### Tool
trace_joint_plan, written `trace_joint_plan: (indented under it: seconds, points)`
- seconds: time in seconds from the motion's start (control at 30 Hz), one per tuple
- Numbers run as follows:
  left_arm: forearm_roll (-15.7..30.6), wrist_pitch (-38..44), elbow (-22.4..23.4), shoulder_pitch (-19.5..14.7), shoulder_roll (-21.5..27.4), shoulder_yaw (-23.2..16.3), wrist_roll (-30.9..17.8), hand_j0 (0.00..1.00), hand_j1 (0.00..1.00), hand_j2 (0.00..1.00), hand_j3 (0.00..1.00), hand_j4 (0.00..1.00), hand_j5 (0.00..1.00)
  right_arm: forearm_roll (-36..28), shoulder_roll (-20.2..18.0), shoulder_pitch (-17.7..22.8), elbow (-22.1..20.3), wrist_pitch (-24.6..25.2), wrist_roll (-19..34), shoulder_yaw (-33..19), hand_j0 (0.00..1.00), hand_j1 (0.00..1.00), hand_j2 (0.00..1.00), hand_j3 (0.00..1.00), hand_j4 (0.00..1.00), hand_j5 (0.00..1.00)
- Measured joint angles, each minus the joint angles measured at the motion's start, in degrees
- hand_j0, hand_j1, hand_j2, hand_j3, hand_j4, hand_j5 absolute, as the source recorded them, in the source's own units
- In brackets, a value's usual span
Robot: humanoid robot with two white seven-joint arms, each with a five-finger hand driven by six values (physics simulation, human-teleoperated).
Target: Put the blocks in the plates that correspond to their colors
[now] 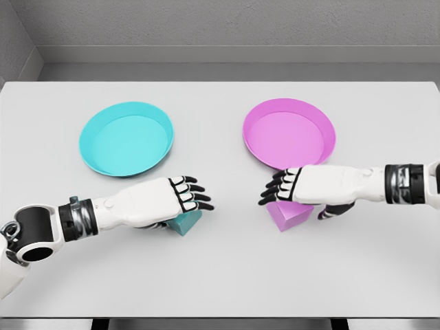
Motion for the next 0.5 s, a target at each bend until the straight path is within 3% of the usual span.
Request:
trace_joint_plan:
  seconds: [0.5]
  points:
    - [0.1,0.0,0.0,0.1,0.5,0.0,0.0,0.61,0.61,0.61,0.61,0.61,0.61,0.4,1.9,-1.6,0.6,5.8,0.0,3.0,1.0,1.0,1.0,1.0,1.0,1.0]
